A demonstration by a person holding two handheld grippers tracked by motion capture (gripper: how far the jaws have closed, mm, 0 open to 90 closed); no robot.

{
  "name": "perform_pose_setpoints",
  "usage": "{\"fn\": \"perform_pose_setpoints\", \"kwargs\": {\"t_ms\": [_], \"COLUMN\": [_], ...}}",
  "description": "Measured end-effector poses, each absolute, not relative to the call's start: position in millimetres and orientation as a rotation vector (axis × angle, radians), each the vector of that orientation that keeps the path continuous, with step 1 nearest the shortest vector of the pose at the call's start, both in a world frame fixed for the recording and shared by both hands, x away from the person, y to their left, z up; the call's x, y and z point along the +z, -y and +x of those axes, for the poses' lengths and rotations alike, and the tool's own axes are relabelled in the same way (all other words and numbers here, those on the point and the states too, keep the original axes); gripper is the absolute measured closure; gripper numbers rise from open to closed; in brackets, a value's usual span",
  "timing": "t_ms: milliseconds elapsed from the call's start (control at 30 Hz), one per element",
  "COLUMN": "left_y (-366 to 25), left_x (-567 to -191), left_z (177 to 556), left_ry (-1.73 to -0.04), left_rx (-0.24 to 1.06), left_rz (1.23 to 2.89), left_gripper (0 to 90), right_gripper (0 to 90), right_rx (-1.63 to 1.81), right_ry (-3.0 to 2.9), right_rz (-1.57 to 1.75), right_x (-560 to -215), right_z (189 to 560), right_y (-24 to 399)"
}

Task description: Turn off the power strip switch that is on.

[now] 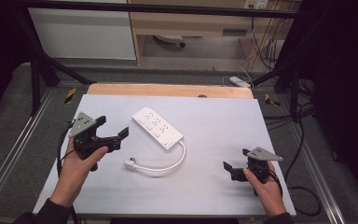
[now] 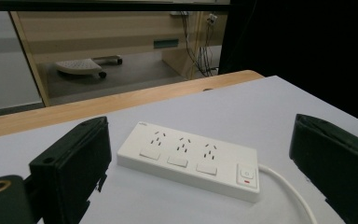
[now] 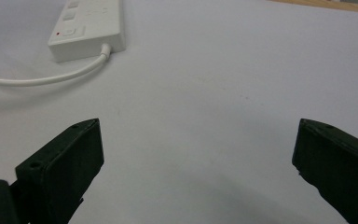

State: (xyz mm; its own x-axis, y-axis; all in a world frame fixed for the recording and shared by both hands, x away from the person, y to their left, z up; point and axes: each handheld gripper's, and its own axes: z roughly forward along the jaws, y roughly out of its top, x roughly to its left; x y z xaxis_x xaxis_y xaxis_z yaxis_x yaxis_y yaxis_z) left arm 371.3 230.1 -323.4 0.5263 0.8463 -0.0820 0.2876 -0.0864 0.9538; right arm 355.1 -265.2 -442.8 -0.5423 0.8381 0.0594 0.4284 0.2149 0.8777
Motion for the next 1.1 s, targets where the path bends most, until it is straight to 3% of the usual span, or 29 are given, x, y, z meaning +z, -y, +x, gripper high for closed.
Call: {"fn": "perform_pose_setpoints", "kwargs": {"t_ms": [1100], "left_y": [-197.2], "left_x": [-310.9], "left_z": [442.2], "left_ry": [-0.961], "left_rx": [0.634], "left_rz": [1.625], "left_gripper": [6.5], "right_gripper": [2.1], "right_rx": [1.296], "right_ry": [-2.086], "right_rz": [1.15], "right_x": [-442.0], "right_z": [353.0], "right_y": [262.2]}}
